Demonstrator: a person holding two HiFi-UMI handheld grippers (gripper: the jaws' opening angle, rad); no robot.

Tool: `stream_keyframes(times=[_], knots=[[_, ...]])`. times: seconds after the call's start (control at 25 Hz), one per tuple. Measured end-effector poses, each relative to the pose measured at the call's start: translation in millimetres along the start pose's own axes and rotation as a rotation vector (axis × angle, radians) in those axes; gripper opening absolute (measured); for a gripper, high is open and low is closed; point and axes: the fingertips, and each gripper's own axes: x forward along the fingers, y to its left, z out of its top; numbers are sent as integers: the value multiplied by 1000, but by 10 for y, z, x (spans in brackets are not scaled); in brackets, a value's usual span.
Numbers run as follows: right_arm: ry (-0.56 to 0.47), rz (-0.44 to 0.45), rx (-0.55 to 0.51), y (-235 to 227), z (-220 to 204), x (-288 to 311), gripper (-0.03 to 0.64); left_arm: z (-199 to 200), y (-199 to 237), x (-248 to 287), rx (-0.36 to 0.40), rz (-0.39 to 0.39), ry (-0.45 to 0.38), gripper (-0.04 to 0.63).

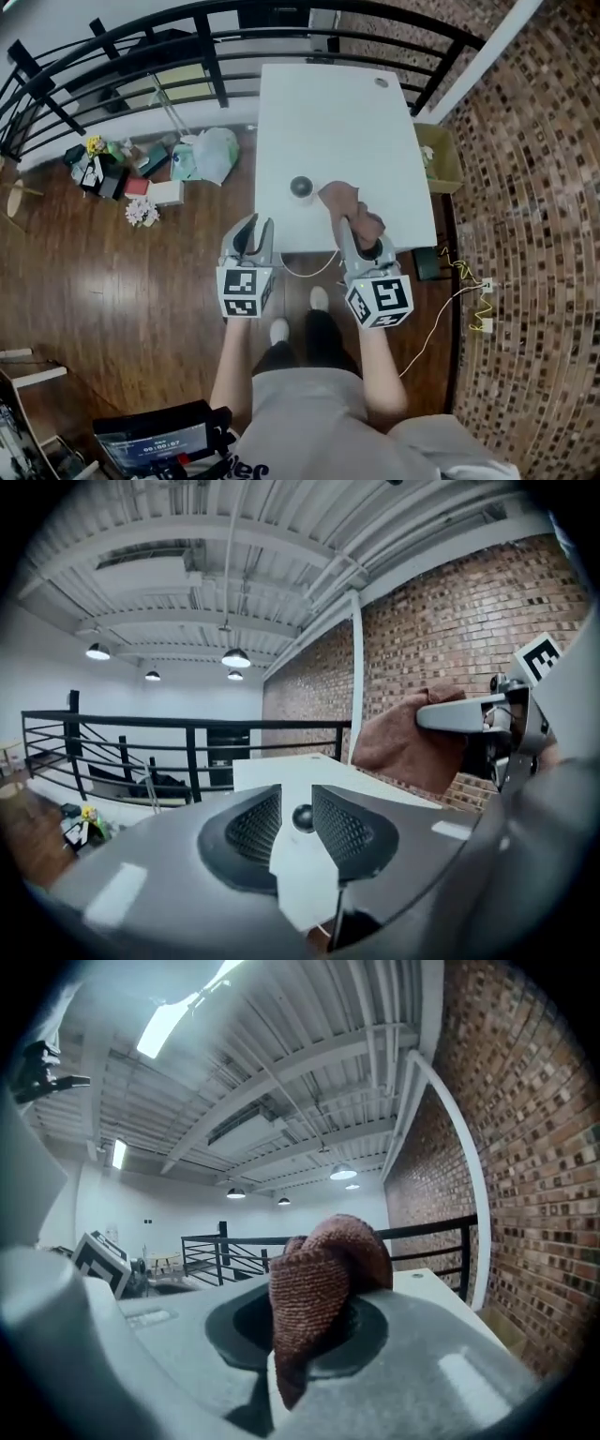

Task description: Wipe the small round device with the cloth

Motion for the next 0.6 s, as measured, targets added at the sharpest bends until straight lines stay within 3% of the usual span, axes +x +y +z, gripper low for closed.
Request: stream_keyframes(times=[0.08,0.28,0.4,0.52,0.6], knots=[[26,-5,16,-189,-97,102,26,-274,-12,227,-25,-1,78,116],[97,-2,37,-522,-374,297,26,-885,-186,792,-19,-39,229,264],[127,12,34,-622,-519,392,26,-1182,-231,1105,-13,-44,272,391],[148,18,28,-725,-639,462,26,-1422,-251,1390,-6,-34,299,456],[163,20,28,-804,-708,488,26,-1540,-269,1556,12,-30,314,466]])
